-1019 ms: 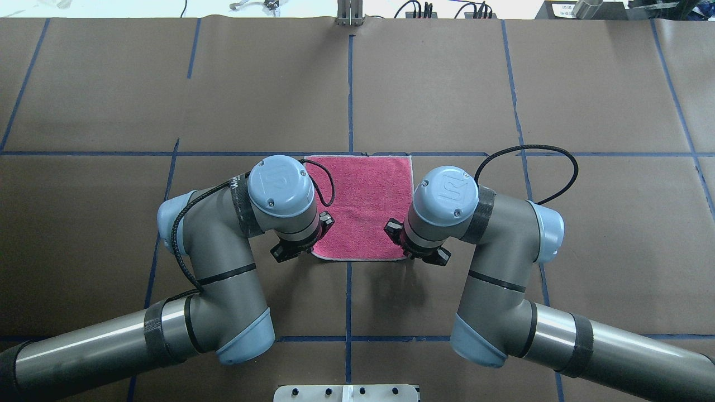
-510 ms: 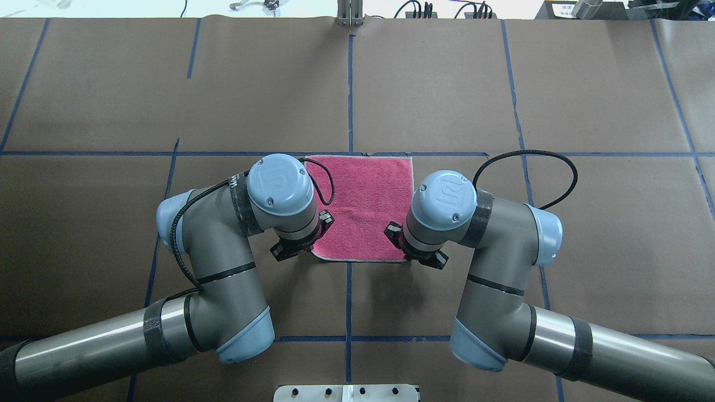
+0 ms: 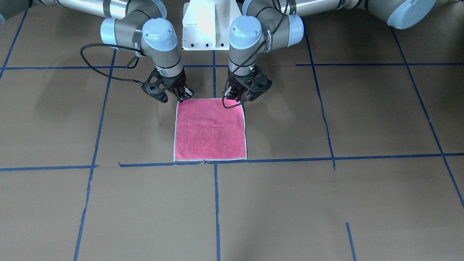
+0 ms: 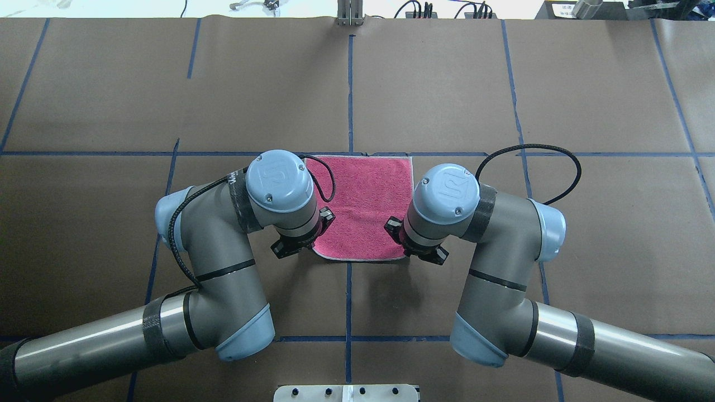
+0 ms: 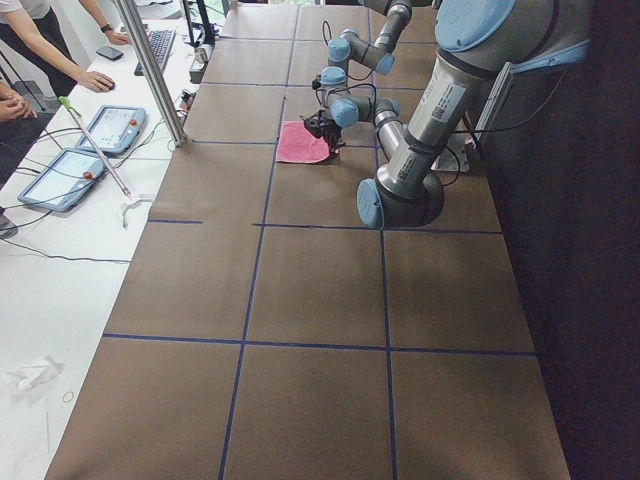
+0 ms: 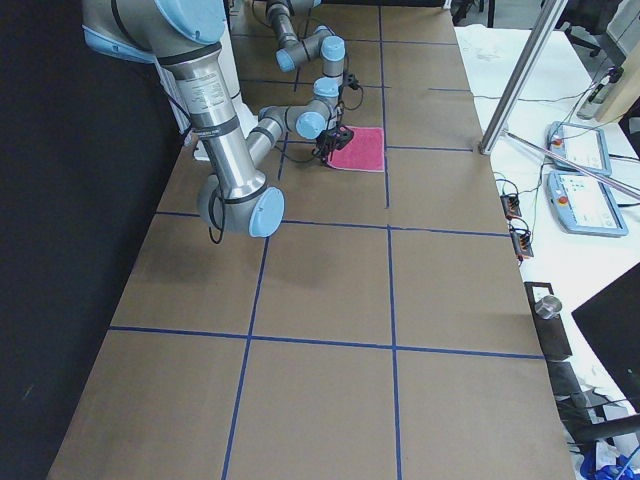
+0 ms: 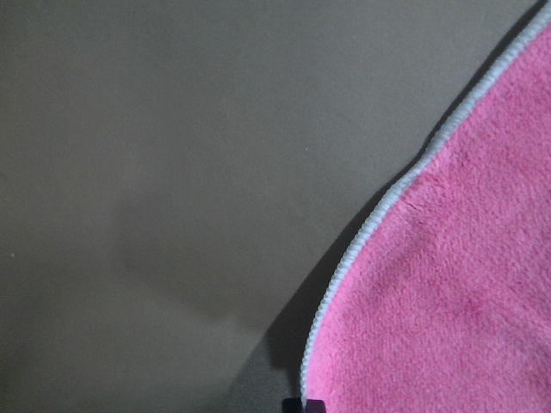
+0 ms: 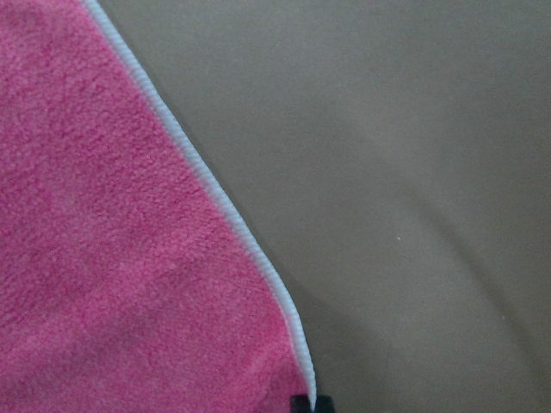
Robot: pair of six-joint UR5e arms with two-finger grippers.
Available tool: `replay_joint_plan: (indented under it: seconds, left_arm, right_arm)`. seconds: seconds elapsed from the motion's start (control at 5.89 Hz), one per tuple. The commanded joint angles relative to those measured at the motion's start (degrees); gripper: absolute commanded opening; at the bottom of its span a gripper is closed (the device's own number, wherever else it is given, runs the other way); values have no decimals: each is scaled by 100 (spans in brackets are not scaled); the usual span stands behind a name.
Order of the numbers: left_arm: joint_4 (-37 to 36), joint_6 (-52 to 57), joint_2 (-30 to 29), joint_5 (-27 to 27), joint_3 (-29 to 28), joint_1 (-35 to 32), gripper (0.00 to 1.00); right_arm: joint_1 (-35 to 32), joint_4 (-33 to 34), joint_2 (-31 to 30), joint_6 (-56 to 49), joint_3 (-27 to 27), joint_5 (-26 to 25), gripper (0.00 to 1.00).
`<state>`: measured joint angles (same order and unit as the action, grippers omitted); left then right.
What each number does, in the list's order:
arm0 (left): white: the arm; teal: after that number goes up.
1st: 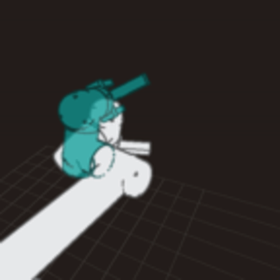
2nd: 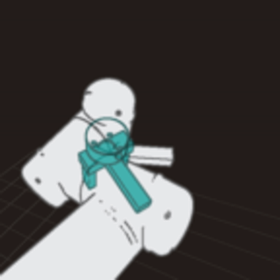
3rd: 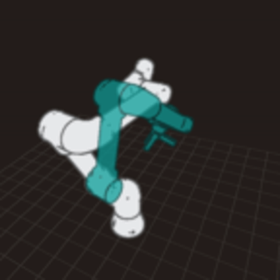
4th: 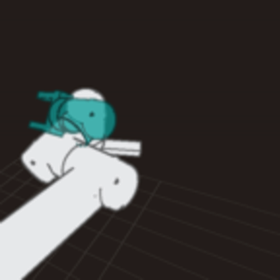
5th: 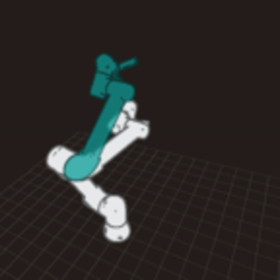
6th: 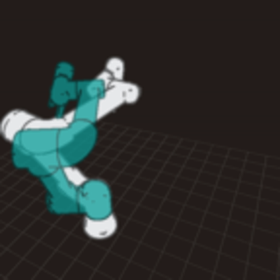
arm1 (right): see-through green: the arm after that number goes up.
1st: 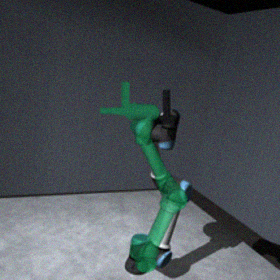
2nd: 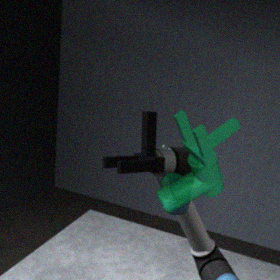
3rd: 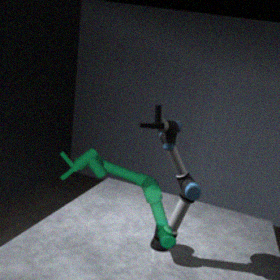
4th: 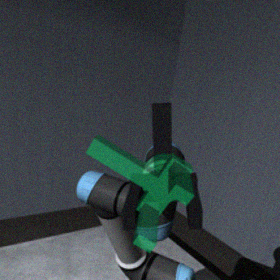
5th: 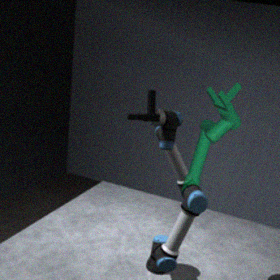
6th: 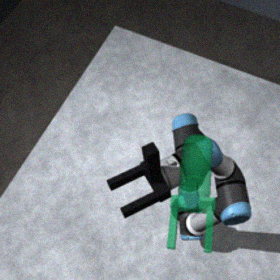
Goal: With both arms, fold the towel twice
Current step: 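Lift the near edge with both grippers and fold it toward the far edge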
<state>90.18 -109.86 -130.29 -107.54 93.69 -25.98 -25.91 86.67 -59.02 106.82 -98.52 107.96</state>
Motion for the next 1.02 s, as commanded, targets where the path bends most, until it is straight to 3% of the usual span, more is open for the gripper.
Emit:
replay_joint_plan:
  seconds: [0.0, 0.68, 0.85]
  left_arm:
    - [0, 0, -14, -38, 106, -135, 0]
    - [-35, -9, -32, -47, 281, -347, 0]
    - [-157, -18, -6, -152, 560, -355, 0]
  right_arm:
    - [-116, 183, 58, -21, -132, 24, 0]
    - [-362, 218, 92, -65, -202, 251, 0]
    - [-353, 567, 110, -65, -542, 331, 0]
